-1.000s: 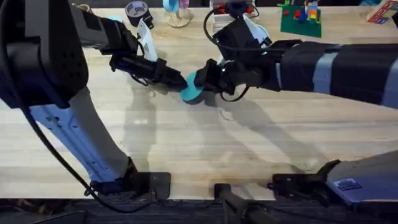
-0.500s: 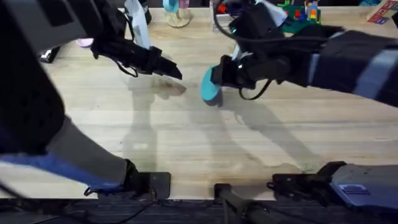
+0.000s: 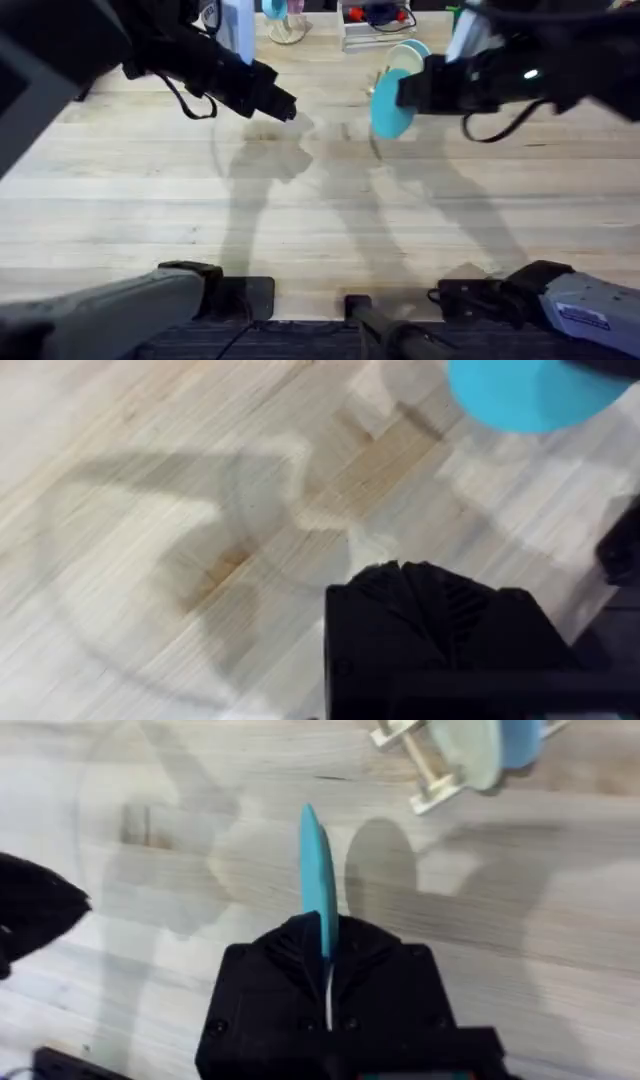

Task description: Pick up the plates from the table one by one and place each into a slot on the dish rack.

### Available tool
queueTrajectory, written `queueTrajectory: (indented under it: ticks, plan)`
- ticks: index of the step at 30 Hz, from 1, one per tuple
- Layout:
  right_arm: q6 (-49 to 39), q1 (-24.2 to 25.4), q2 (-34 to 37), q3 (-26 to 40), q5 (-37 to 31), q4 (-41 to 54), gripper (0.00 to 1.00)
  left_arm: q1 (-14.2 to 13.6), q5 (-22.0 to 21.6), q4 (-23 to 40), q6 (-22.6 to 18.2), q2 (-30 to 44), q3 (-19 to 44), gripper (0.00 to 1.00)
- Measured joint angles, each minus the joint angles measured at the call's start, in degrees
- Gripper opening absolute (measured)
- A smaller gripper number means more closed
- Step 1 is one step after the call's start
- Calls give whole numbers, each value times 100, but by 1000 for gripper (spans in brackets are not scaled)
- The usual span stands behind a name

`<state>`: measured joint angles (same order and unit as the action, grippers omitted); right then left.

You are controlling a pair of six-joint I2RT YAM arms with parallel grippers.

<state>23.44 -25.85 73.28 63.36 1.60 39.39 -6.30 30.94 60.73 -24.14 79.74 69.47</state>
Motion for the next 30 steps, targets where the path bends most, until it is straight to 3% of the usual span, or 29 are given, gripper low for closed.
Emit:
queueTrajectory:
  ticks: [5,10,15,23,24,25,30]
  plan:
    - [-917,297,-93,699,-21,867,30,-657,-801,-6,403,-590,0,39]
    - [-1757,570,-91,1361,-33,1465,30,-1147,-1300,-173,602,-908,0,40]
    - [-2416,757,-93,1892,-35,1857,30,-1335,-1485,-391,691,-961,0,40]
    - [-2956,792,-106,2115,-80,2091,30,-1355,-1579,-481,716,-961,0,55]
    - [-3004,792,-106,2115,-92,2107,30,-1355,-1580,-481,720,-961,0,102]
    - [-3042,792,-106,2115,-98,2108,30,-1355,-1582,-481,719,-961,0,219]
    - [-3236,792,-106,2115,-124,2106,30,-1355,-1582,-478,755,-961,0,951]
